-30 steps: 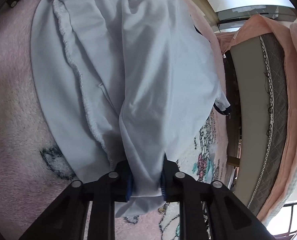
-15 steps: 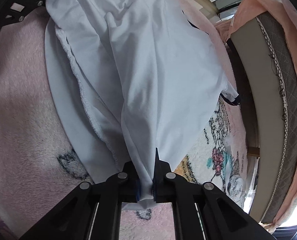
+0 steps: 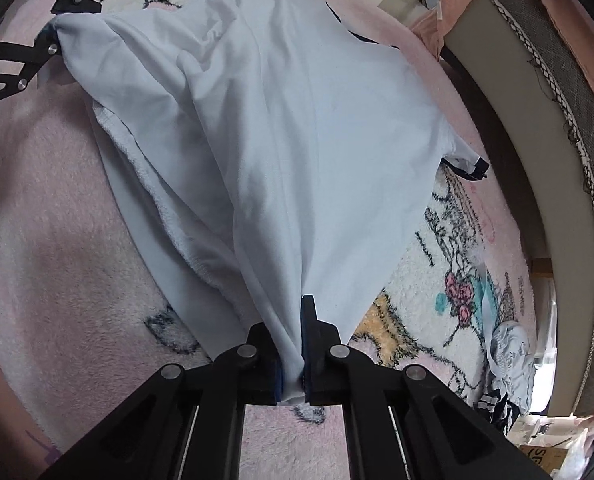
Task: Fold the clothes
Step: 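Lift the hem with both grippers and fold it over toward the collar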
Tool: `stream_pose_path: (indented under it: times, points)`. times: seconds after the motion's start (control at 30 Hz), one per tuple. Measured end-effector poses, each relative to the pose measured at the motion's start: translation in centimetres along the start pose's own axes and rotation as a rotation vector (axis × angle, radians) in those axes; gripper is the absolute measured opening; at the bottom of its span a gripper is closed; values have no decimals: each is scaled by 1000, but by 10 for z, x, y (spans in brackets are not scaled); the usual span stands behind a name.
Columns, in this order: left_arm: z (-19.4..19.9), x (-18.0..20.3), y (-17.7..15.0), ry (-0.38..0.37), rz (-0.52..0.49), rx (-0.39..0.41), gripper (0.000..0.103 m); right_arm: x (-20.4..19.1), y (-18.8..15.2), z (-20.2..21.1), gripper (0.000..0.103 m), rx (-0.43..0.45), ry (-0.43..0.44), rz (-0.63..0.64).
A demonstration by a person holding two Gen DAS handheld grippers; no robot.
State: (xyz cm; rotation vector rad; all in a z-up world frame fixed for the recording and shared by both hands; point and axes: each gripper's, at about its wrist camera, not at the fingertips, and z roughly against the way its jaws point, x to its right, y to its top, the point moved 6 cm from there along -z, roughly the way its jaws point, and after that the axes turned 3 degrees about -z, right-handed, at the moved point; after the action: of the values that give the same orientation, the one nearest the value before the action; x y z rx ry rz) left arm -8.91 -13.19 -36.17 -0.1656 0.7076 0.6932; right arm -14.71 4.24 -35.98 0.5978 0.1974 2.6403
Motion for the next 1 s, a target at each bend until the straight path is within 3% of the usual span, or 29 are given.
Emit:
stream_pose_path:
  times: [0.47,0.87,1.0]
  points:
    - [9,-33,-24,4,79,-24,9,28,-6,13,3,-5,84,-153]
    - [15,-32,-43,3,76,-64,9,20,-12,23,3,-18,131,-148]
    - [18,-49,-47,26,109,-69,10,30,-8,31,3,1,141,-174]
